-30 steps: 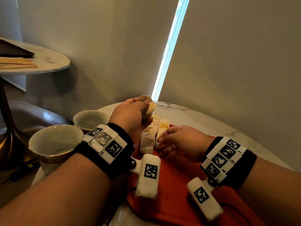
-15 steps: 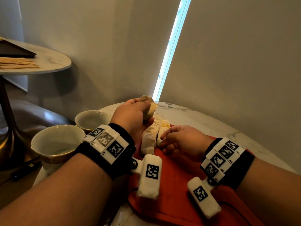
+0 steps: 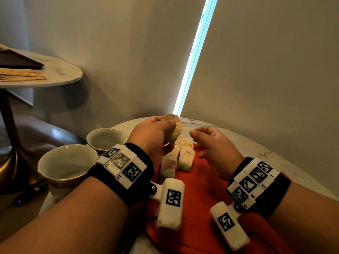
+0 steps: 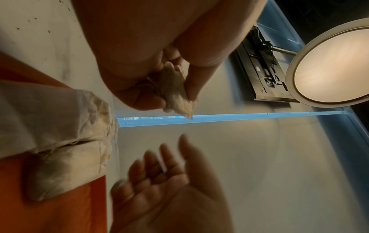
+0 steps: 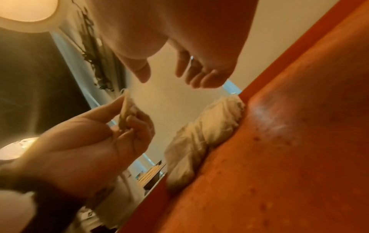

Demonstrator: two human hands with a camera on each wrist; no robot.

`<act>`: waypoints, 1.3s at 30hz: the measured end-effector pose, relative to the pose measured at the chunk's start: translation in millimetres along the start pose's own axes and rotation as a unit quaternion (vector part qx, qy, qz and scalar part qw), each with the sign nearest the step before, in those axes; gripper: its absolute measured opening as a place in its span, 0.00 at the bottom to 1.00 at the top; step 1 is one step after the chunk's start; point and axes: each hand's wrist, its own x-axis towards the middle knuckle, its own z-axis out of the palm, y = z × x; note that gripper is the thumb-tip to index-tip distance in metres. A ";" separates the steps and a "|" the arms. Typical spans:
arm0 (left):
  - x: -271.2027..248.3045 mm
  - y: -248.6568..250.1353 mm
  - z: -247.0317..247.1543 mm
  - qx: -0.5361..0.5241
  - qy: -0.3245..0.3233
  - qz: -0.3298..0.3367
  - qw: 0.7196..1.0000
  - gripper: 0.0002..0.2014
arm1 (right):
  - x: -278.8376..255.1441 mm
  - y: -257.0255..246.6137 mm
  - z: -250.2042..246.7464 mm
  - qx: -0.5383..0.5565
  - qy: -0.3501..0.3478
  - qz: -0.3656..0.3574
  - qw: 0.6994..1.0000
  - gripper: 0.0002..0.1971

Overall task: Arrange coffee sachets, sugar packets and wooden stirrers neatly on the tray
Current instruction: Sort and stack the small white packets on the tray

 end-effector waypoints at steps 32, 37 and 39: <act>-13.3 6.8 6.4 -0.016 -0.018 -0.045 0.999 0.13 | -11.9 -21.8 3.3 0.172 -0.035 -0.046 0.983 0.04; -14.1 7.1 7.2 -0.026 0.001 -0.031 0.999 0.09 | -13.8 -19.8 3.3 0.195 -0.051 -0.029 0.979 0.07; -15.1 7.6 8.1 -0.033 0.005 -0.031 0.999 0.08 | -15.0 -18.3 4.0 0.183 -0.050 -0.027 0.981 0.09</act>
